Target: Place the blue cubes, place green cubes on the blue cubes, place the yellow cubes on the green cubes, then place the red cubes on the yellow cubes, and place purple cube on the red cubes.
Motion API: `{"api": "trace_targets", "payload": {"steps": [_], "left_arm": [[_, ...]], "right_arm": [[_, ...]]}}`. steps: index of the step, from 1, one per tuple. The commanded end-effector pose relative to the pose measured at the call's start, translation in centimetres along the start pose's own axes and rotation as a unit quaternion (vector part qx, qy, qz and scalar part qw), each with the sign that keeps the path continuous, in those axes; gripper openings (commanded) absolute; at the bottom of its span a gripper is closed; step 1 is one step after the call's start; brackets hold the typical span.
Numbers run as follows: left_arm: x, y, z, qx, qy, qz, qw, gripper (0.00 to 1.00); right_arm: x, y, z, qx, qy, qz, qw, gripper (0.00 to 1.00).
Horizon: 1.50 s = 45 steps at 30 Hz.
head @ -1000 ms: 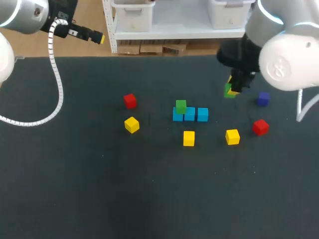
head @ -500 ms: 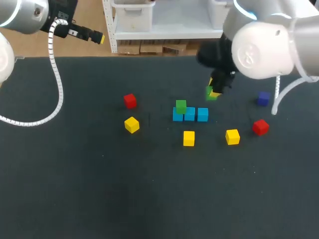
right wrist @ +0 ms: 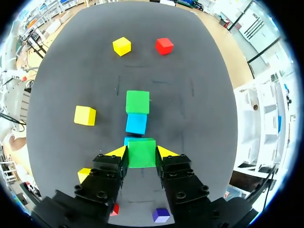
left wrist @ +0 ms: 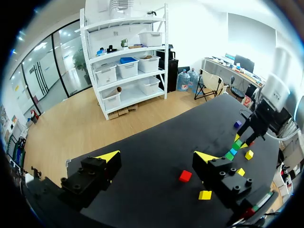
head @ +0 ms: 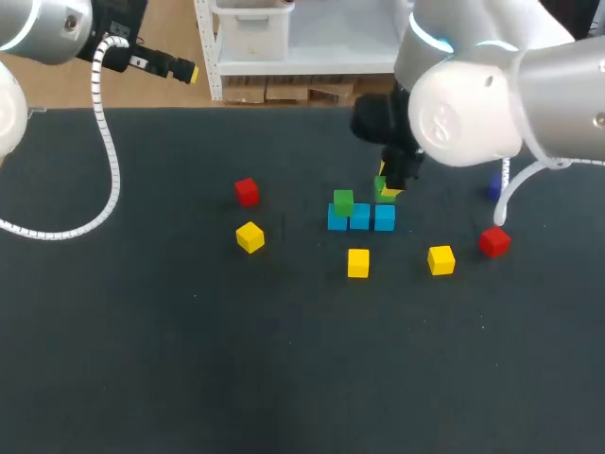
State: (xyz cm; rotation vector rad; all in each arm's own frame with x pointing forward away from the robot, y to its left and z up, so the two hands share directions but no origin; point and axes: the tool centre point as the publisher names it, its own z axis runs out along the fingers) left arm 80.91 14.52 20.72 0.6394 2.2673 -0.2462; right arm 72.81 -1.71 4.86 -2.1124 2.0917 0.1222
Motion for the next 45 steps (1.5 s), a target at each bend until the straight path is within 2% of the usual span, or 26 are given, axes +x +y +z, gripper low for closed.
{"api": "trace_targets", "payload": {"steps": [1, 12, 45], "left_arm": [[0.0, 0.0, 0.1, 0.000, 0.000, 0.000, 1.000, 1.00], [0.0, 0.0, 0.1, 0.000, 0.000, 0.000, 1.000, 1.00], [0.0, 0.0, 0.1, 0.000, 0.000, 0.000, 1.000, 1.00]], "right_arm": [[-0.3, 0.6, 0.3, 0.008, 0.008, -0.003, 1.000, 0.00], [-0.4, 0.9, 1.0, 0.008, 0.026, -0.008, 1.000, 0.00], [-1.0, 0.5, 2.3, -0.020, 0.009, 0.015, 1.000, 0.00]]}}
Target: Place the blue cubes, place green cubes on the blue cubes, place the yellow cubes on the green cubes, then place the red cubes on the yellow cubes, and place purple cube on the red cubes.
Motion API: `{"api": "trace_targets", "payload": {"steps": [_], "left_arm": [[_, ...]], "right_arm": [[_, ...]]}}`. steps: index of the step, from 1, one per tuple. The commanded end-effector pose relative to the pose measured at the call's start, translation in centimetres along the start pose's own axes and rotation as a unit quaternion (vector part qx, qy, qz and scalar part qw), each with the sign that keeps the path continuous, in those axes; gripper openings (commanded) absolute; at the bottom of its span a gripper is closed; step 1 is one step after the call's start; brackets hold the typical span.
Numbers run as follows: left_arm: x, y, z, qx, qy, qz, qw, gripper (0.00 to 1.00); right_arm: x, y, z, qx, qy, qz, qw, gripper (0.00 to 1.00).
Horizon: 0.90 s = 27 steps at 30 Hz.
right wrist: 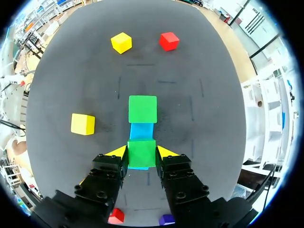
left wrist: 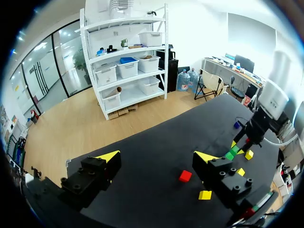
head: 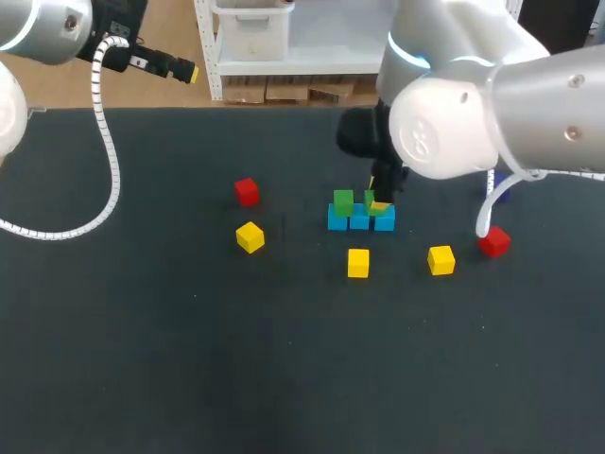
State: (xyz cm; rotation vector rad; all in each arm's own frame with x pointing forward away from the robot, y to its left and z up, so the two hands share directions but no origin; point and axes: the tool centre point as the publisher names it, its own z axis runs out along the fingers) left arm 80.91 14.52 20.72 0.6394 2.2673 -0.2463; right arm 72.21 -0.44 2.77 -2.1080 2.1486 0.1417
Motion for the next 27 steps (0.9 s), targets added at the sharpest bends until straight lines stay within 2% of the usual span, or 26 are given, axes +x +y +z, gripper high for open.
{"api": "trace_targets", "payload": {"steps": [1, 27], "left_arm": [[-0.04, 0.02, 0.10, 0.000, 0.000, 0.000, 1.000, 1.00], [-0.04, 0.02, 0.10, 0.000, 0.000, 0.000, 1.000, 1.00]], "right_arm": [[-0.17, -0.19, 0.05, -0.004, 0.000, -0.001, 1.000, 0.00], [0.27, 0.26, -0.17, -0.005, -0.004, 0.003, 1.000, 0.00]]}}
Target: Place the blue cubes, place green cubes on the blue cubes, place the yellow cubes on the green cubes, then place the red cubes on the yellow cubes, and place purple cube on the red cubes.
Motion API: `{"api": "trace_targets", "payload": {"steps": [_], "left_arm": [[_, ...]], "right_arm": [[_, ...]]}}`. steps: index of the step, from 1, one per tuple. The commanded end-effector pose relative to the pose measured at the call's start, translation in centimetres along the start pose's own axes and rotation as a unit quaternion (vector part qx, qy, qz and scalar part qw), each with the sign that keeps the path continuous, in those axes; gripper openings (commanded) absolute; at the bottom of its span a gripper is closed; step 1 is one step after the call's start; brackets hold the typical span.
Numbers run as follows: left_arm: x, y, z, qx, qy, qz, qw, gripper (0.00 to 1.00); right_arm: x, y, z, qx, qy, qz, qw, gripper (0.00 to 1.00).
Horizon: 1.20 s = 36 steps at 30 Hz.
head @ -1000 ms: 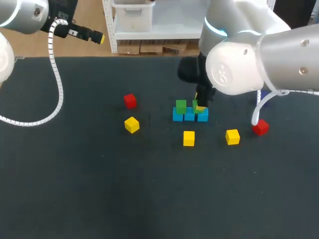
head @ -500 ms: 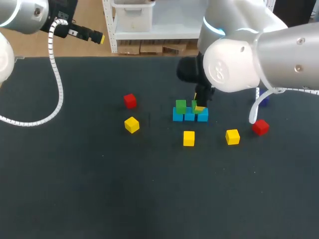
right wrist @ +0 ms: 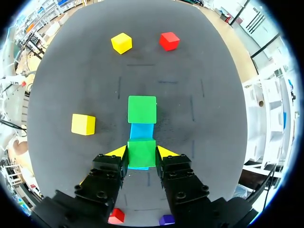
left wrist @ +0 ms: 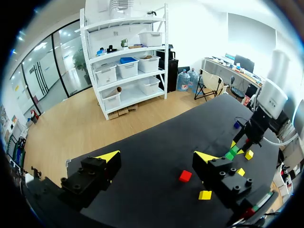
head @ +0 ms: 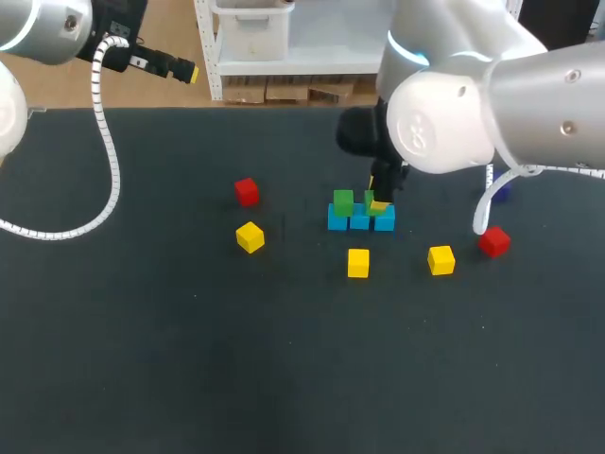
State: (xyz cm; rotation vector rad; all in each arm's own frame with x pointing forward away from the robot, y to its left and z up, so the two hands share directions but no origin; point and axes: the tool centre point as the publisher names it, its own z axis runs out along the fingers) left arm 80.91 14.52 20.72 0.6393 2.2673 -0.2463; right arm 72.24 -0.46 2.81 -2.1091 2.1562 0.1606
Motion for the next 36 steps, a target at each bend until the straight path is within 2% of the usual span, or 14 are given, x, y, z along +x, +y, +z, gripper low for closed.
{"api": "trace_targets", "payload": {"steps": [1, 22, 24, 26, 28, 32, 34, 36], "left_arm": [[-0.04, 0.02, 0.10, 0.000, 0.000, 0.000, 1.000, 1.00], [-0.04, 0.02, 0.10, 0.000, 0.000, 0.000, 1.000, 1.00], [-0.04, 0.02, 0.10, 0.000, 0.000, 0.000, 1.000, 1.00], [-0.04, 0.02, 0.10, 0.000, 0.000, 0.000, 1.000, 1.00], [-0.04, 0.02, 0.10, 0.000, 0.000, 0.000, 1.000, 1.00], [-0.04, 0.02, 0.10, 0.000, 0.000, 0.000, 1.000, 1.00], [-0.04, 0.02, 0.10, 0.000, 0.000, 0.000, 1.000, 1.00], [-0.04, 0.02, 0.10, 0.000, 0.000, 0.000, 1.000, 1.00]], "right_arm": [[0.30, 0.33, -0.10, 0.001, -0.002, 0.001, 1.000, 0.00], [0.24, 0.44, 0.22, 0.000, -0.003, 0.000, 1.000, 0.00], [0.23, 0.44, 0.22, 0.000, -0.003, -0.001, 1.000, 0.03], [0.22, 0.45, 0.22, 0.001, -0.003, 0.000, 1.000, 0.10], [0.21, 0.45, 0.21, 0.001, -0.004, 0.001, 1.000, 0.23], [0.18, 0.44, 0.19, 0.002, -0.003, 0.001, 1.000, 0.34], [0.18, 0.39, 0.20, 0.003, -0.003, 0.003, 1.000, 0.44], [0.23, 0.32, 0.19, 0.005, -0.003, 0.005, 1.000, 0.48]]}}
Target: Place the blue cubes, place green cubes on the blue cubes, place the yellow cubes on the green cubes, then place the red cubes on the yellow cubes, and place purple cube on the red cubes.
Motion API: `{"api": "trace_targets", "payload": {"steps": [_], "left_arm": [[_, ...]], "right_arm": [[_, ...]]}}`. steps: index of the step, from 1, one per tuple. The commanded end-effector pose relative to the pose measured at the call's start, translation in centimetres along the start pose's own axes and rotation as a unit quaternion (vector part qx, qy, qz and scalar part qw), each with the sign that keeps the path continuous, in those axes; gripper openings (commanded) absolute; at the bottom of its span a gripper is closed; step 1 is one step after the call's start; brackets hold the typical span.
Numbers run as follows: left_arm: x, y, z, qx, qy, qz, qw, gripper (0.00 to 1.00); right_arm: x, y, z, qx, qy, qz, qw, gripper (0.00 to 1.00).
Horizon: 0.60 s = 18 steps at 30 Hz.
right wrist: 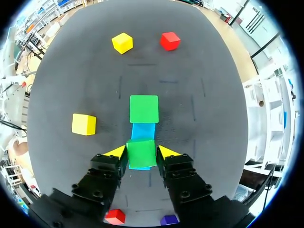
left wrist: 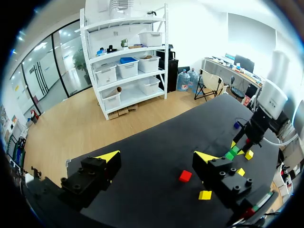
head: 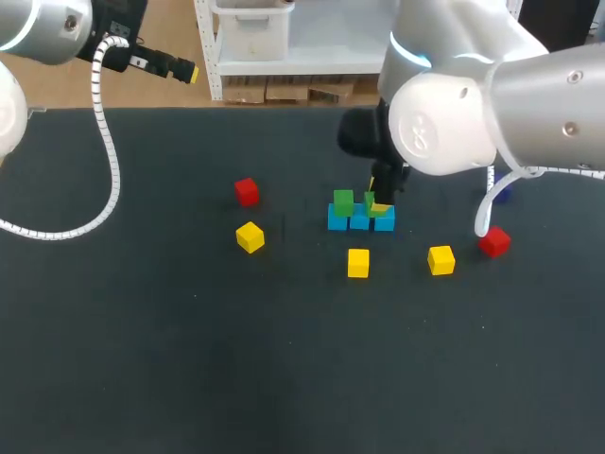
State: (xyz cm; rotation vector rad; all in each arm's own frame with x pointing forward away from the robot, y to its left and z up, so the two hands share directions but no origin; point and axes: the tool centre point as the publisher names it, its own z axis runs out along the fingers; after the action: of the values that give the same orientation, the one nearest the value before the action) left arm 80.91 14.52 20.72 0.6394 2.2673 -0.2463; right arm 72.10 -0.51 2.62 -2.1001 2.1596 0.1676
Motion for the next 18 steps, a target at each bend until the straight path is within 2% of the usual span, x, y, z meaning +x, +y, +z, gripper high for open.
{"api": "trace_targets", "payload": {"steps": [1, 3, 5, 6, 9, 18], "left_arm": [[-0.04, 0.02, 0.10, 0.000, 0.000, 0.000, 1.000, 1.00], [-0.04, 0.02, 0.10, 0.000, 0.000, 0.000, 1.000, 1.00], [-0.04, 0.02, 0.10, 0.000, 0.000, 0.000, 1.000, 1.00], [-0.04, 0.02, 0.10, 0.000, 0.000, 0.000, 1.000, 1.00], [-0.04, 0.02, 0.10, 0.000, 0.000, 0.000, 1.000, 1.00], [-0.04, 0.02, 0.10, 0.000, 0.000, 0.000, 1.000, 1.00]], "right_arm": [[0.17, 0.16, 0.00, 0.005, 0.000, 0.003, 1.000, 0.50], [0.21, 0.15, -0.02, 0.005, 0.000, 0.004, 1.000, 0.54], [0.27, 0.14, -0.07, 0.006, 0.001, 0.004, 1.000, 0.64], [0.30, 0.14, -0.11, 0.006, 0.001, 0.005, 1.000, 0.64], [0.32, 0.07, -0.26, 0.010, -0.001, 0.008, 1.000, 0.56], [-0.05, -0.12, -0.50, 0.017, -0.010, 0.007, 1.000, 0.43]]}}
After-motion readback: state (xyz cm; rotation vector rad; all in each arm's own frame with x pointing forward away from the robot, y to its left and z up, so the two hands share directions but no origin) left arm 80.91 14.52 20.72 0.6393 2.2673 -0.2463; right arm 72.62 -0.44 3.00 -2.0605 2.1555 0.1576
